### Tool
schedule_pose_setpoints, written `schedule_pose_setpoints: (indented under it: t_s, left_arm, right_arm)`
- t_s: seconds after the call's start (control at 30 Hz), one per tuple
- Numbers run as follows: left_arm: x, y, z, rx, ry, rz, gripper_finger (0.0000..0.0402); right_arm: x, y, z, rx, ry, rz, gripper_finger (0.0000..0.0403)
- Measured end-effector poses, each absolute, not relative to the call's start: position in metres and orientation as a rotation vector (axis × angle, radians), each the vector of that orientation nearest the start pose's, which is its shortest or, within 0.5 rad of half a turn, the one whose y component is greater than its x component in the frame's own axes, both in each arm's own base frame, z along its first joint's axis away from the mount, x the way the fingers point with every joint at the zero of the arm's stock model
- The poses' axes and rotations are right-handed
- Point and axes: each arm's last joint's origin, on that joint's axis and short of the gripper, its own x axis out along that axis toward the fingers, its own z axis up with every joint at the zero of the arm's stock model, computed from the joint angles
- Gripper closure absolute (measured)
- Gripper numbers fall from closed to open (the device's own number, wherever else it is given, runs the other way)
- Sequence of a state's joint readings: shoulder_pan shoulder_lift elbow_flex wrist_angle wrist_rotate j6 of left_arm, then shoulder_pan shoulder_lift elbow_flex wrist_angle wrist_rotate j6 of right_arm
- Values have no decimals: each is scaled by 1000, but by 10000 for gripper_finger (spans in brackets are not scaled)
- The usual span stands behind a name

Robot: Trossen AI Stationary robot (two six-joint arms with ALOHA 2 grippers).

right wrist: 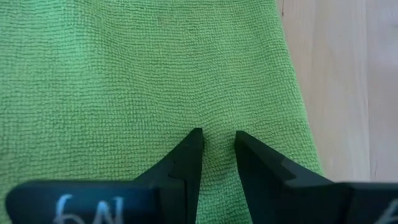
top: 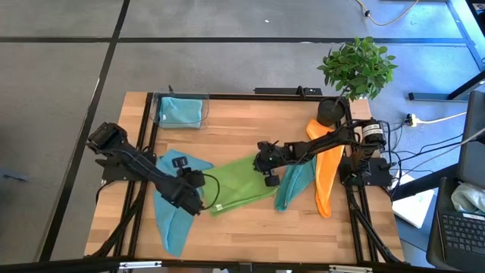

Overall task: Fold microfiber towels
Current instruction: Fold the green microfiber cloth

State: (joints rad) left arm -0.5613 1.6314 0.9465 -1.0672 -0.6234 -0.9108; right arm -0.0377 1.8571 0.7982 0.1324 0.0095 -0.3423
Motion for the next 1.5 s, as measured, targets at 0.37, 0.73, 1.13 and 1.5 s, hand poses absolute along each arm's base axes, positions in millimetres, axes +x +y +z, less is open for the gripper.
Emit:
schedule_pose_setpoints:
  t_s: [0.37,0.73,1.13,1.5]
  left_arm:
    - [198,-110,127,31,1226,685,324]
    - [153,-102,130,-22,1337,1070,324]
    - [179,-148,179,-82,1105,921,324]
    - [185,-153,172,202,428,772,324]
  right_arm:
    - [322,-25,95,-246,952,68,302]
    - [322,-25,95,-217,953,48,302]
    - [321,-23,104,-228,921,39,302]
    - [325,-1,126,-229,796,98,301]
